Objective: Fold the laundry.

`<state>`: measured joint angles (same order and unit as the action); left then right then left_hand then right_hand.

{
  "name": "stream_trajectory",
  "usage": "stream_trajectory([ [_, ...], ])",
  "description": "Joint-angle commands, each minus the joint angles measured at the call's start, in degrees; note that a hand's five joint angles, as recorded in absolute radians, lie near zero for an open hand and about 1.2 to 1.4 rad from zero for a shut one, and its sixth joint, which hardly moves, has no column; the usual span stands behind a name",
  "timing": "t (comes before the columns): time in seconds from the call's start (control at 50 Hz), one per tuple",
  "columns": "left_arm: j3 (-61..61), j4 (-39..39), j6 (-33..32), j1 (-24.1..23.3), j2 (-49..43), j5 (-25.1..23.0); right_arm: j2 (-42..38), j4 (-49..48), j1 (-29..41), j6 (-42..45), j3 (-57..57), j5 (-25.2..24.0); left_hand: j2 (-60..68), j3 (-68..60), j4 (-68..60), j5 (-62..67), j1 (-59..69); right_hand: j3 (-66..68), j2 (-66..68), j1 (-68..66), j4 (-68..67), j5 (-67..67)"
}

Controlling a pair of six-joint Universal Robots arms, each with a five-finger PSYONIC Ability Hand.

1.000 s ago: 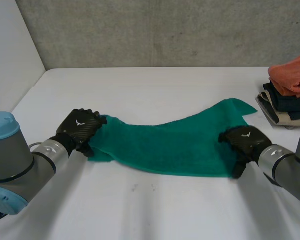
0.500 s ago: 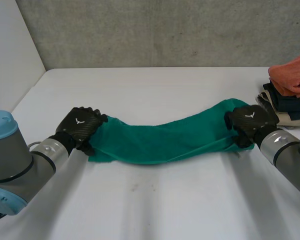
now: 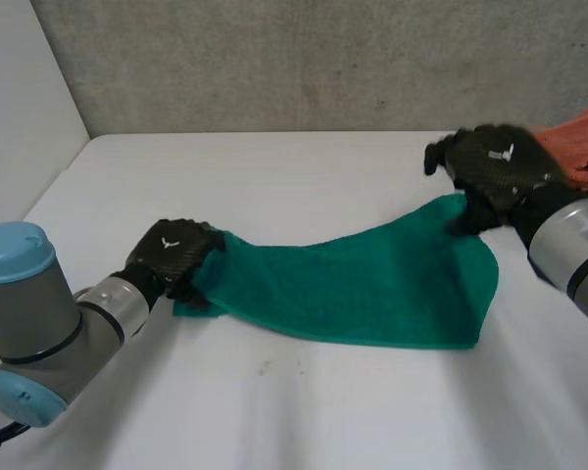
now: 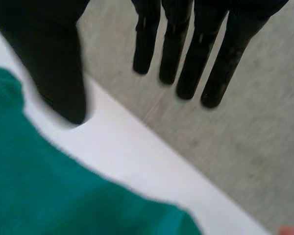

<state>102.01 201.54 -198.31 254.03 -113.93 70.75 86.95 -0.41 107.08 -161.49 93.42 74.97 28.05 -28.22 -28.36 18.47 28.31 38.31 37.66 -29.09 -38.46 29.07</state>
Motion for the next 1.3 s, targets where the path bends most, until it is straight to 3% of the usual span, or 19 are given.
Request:
stream_trajectory([
  [0.02,-1.12,0.7,-0.15,1.38,-0.68,2.64,-10.12,4.46,-1.96,0.47,4.83,-0.09,8.07,-7.9,-7.76,7.65,7.81,-10.74,-10.09,1.52,10.89,-11.49],
  [0.18,-0.59,0.7,-0.15,2.61,-0.32,2.64,-17.07,-3.89,-5.3,4.16,8.44,-0.88,8.06,-7.9,-7.76,7.65,7.8,-4.35,-3.7,-4.87,4.5,-5.11],
  [0.4,-0.5,0.7,-0.06,2.44,-0.24,2.47,-23.49,-7.49,-5.91,8.82,7.13,-0.35,7.9,-7.73,-7.59,7.48,7.64,5.91,6.56,-15.13,-5.76,5.16],
  [0.58,-0.5,0.7,-0.06,2.52,-0.24,2.38,-24.81,-9.43,-6.0,9.35,6.6,-0.18,7.9,-7.73,-7.59,7.48,7.64,8.61,9.26,-17.83,-8.46,7.85],
  [0.72,-0.32,0.61,-0.06,2.44,-0.06,2.47,-25.08,-11.19,-6.0,9.7,6.16,-0.18,7.9,-7.73,-7.59,7.48,7.64,23.57,24.22,-32.79,-23.41,22.81],
  [0.96,-0.15,0.52,-0.06,2.44,0.56,2.47,-27.45,-11.45,-5.56,9.7,3.26,-0.18,7.9,-7.73,-7.59,7.48,7.64,25.42,26.07,-34.64,-25.27,24.67],
  [1.04,-0.06,0.34,-0.06,2.52,0.47,2.47,-29.03,-11.45,-5.56,9.79,1.77,0.0,7.73,-7.57,-7.42,7.31,7.47,41.65,42.3,-50.87,-41.5,40.9],
  [1.08,0.03,0.26,-0.06,2.52,0.56,2.47,-29.47,-11.36,-5.48,9.79,1.24,0.09,7.56,-7.4,-7.26,7.14,7.3,41.69,42.34,-50.91,-41.54,40.93],
  [1.3,-0.41,0.26,-0.59,4.19,0.12,2.03,-22.19,-10.31,-5.91,8.56,2.73,0.17,6.05,-5.88,-5.74,5.63,5.79,41.69,42.34,-50.91,-41.54,40.93],
])
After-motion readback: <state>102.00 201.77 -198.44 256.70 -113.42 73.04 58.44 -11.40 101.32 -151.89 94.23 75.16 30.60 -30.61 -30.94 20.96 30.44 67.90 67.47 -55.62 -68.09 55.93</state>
